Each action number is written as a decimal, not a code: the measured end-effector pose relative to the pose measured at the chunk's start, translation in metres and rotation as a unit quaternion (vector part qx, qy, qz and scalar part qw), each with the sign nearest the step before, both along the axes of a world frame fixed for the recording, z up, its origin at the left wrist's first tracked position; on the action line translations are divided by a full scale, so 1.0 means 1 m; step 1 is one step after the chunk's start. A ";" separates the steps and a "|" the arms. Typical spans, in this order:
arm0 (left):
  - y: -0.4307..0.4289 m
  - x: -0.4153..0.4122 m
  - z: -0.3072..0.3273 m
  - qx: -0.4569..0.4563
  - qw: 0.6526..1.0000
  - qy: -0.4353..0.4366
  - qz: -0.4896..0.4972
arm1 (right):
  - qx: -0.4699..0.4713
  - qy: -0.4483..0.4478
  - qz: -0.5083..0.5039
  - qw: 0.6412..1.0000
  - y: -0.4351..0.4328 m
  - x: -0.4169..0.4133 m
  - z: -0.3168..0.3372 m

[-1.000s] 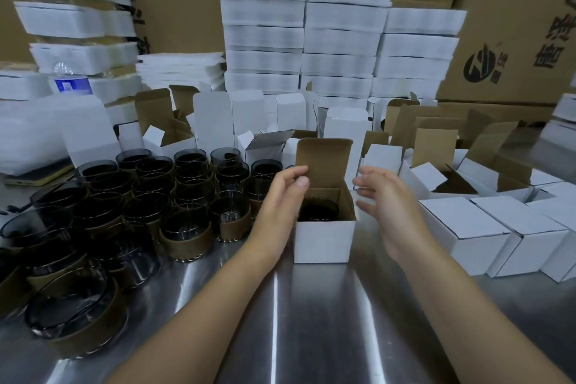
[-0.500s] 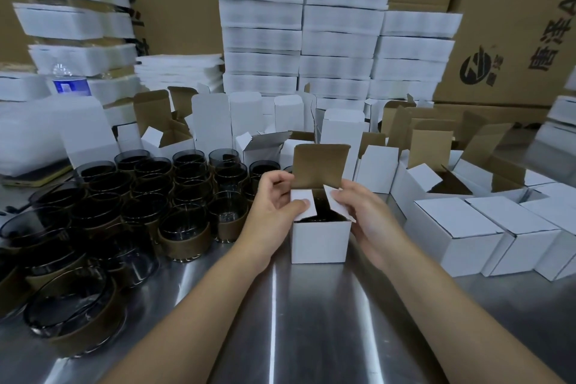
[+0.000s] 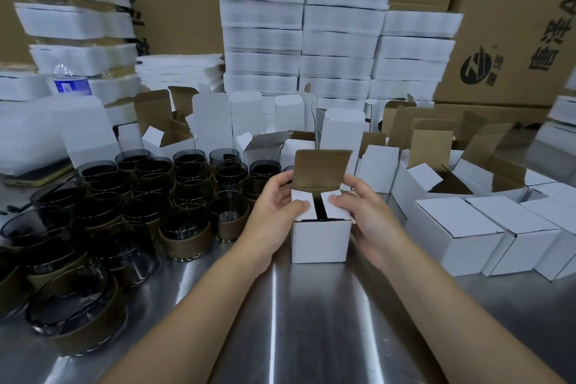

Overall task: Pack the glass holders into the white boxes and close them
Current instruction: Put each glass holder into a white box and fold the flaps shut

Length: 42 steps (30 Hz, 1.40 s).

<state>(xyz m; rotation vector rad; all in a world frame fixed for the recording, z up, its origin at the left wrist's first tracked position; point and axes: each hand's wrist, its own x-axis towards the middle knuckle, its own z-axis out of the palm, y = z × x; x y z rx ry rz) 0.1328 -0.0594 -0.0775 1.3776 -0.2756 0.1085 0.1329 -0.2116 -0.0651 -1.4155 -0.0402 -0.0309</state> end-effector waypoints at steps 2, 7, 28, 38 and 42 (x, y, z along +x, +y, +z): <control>0.000 0.000 0.000 0.012 1.000 -0.003 0.002 | 0.012 0.004 0.006 1.000 -0.001 0.001 0.001; 0.001 0.001 0.000 0.005 1.000 0.028 -0.005 | 0.020 0.038 0.004 0.999 -0.001 -0.001 0.002; 0.006 -0.003 0.003 0.084 0.996 0.034 -0.002 | -0.207 0.052 0.061 0.975 -0.026 -0.001 0.013; 0.016 -0.002 0.003 0.193 0.976 -0.090 -0.035 | -0.261 -0.041 0.111 0.958 -0.028 -0.005 0.013; 0.019 -0.006 0.003 0.207 0.972 -0.090 -0.064 | -0.285 -0.106 0.105 0.947 -0.029 -0.003 0.012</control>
